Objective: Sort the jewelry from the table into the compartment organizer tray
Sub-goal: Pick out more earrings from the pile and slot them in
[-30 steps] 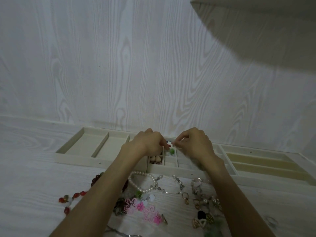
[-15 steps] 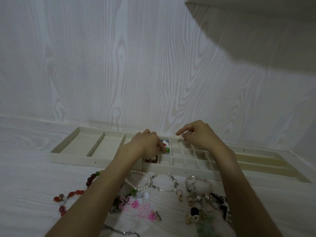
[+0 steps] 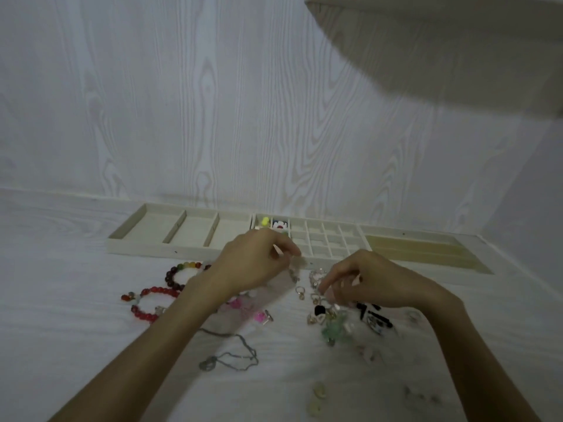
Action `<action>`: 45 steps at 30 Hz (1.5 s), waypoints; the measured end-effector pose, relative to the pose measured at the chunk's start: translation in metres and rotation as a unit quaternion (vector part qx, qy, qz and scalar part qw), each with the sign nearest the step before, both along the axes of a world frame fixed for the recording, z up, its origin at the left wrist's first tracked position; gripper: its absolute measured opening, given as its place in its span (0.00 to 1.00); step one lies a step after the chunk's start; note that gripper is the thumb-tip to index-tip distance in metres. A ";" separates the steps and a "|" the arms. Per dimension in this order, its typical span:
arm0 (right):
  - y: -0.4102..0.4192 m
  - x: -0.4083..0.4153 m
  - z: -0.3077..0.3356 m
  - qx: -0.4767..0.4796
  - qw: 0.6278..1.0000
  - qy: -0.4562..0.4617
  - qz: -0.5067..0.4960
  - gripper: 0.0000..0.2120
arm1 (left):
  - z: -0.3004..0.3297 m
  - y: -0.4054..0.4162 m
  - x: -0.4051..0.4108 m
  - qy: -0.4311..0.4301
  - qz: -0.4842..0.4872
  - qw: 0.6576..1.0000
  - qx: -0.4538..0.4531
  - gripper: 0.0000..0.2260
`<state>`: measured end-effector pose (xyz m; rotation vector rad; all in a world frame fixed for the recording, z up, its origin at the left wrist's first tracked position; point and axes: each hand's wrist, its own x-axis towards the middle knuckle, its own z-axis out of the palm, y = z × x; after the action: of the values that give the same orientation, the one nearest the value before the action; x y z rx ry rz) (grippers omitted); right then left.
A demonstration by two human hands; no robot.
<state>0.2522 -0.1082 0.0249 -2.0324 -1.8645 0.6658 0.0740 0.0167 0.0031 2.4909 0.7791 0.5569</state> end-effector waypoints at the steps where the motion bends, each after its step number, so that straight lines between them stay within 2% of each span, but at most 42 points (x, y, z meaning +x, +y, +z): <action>1: -0.004 0.001 -0.005 0.004 1.000 0.011 0.002 0.08 | -0.005 -0.007 -0.001 -0.003 -0.009 1.000 -0.008 0.09; 7: -0.025 0.013 -0.009 0.009 0.999 0.049 0.002 0.08 | -0.027 -0.027 0.000 0.002 -0.125 0.991 -0.056 0.09; 12: -0.036 0.013 -0.010 -0.024 0.998 0.054 0.031 0.11 | -0.034 -0.037 0.011 0.066 -0.215 0.974 0.008 0.12; 15: -0.031 0.008 -0.018 -0.031 0.999 0.021 0.032 0.12 | -0.034 -0.039 0.013 0.094 -0.166 0.979 0.075 0.11; 17: -0.026 0.009 -0.023 -0.003 1.000 0.025 0.008 0.10 | -0.033 -0.037 0.009 0.088 -0.129 0.984 0.083 0.10; 22: -0.025 0.019 -0.026 0.052 0.997 0.030 -0.042 0.08 | -0.027 -0.014 -0.012 0.073 -0.107 0.990 -0.054 0.12; 25: -0.023 0.021 -0.026 0.135 0.986 0.035 -0.091 0.09 | -0.019 -0.005 -0.024 0.030 -0.105 0.981 -0.159 0.14; 28: -0.019 0.016 -0.026 0.193 0.976 0.029 -0.100 0.12 | -0.013 0.003 -0.033 -0.015 -0.085 0.981 -0.177 0.15; 31: -0.018 0.015 -0.028 0.152 0.985 0.022 -0.080 0.11 | -0.013 0.007 -0.038 -0.033 -0.065 0.981 -0.178 0.14; 36: -0.021 0.017 -0.030 0.085 0.994 0.014 -0.072 0.04 | -0.021 0.007 -0.034 -0.002 -0.063 0.988 -0.140 0.16; 40: -0.022 0.012 -0.031 0.036 0.998 0.026 -0.053 0.09 | -0.022 0.005 -0.030 -0.007 -0.054 0.995 -0.078 0.16; 45: -0.021 0.010 -0.028 0.048 0.997 0.020 -0.054 0.06 | -0.018 0.007 -0.036 -0.039 -0.037 0.997 -0.058 0.12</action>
<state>0.2623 -0.1297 -0.0027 -2.0272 -1.7157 0.5732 0.0378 0.0235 -0.0148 2.3673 0.6665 0.5626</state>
